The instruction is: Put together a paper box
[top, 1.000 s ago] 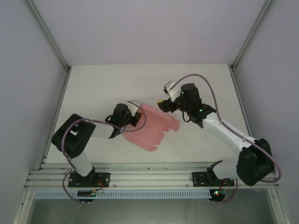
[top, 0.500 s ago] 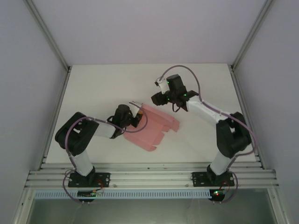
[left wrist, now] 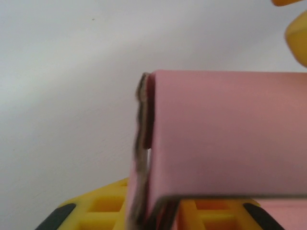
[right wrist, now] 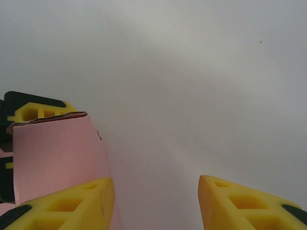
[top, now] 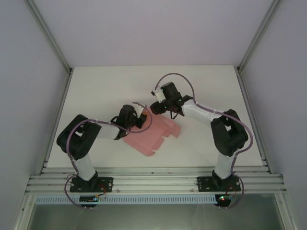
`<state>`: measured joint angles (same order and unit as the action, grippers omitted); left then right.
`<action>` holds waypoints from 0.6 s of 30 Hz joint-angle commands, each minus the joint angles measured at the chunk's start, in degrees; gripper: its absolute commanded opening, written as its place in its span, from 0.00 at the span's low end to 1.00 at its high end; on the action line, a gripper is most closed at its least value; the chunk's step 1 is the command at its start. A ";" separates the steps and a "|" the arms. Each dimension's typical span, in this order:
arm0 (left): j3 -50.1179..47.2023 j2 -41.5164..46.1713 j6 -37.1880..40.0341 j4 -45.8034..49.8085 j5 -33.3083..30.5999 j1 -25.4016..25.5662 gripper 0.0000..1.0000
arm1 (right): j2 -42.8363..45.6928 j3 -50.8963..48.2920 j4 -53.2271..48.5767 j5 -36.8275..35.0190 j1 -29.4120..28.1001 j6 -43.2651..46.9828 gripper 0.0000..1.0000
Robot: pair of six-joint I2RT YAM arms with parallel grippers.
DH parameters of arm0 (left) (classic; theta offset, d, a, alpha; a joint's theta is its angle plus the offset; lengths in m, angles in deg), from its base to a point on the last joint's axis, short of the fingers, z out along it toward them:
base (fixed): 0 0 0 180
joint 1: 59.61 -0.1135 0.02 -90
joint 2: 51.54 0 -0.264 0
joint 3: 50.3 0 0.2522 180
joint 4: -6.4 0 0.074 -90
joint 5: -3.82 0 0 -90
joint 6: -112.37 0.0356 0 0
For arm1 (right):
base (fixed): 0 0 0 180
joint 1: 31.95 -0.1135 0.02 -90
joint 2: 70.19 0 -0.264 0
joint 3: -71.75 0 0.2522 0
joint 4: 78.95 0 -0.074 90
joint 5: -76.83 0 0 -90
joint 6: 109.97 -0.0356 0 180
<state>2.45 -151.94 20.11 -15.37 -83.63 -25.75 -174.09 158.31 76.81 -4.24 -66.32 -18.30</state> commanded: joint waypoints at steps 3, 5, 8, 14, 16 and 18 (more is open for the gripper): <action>1.36 1.24 0.05 1.55 -5.24 0.18 0.06 | -1.05 -2.22 -5.68 -2.60 -1.49 0.15 0.51; 1.10 0.33 -0.33 0.87 -10.68 0.56 0.00 | -0.70 -2.22 -5.67 -2.88 -2.01 0.61 0.50; 1.09 -1.73 -1.36 -0.56 -19.76 1.65 0.00 | -0.17 -2.48 -5.67 -3.49 -2.91 1.13 0.50; -0.45 -6.68 -2.17 -8.49 -29.84 4.01 0.00 | -0.10 -3.60 -5.15 -2.66 -4.81 -1.05 0.50; -1.35 -7.42 -4.45 -10.37 -26.84 3.87 0.00 | 0.15 -4.15 -4.33 -3.60 -5.50 -2.48 0.50; -1.98 -7.70 -4.94 -11.66 -18.97 3.92 0.00 | 0.58 -5.58 -3.56 -2.96 -6.02 -3.46 0.51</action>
<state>1.73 -156.80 16.86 -25.45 -102.91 -20.61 -173.61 156.91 81.03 -10.97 -69.01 -20.07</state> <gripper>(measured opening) 0.087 0.505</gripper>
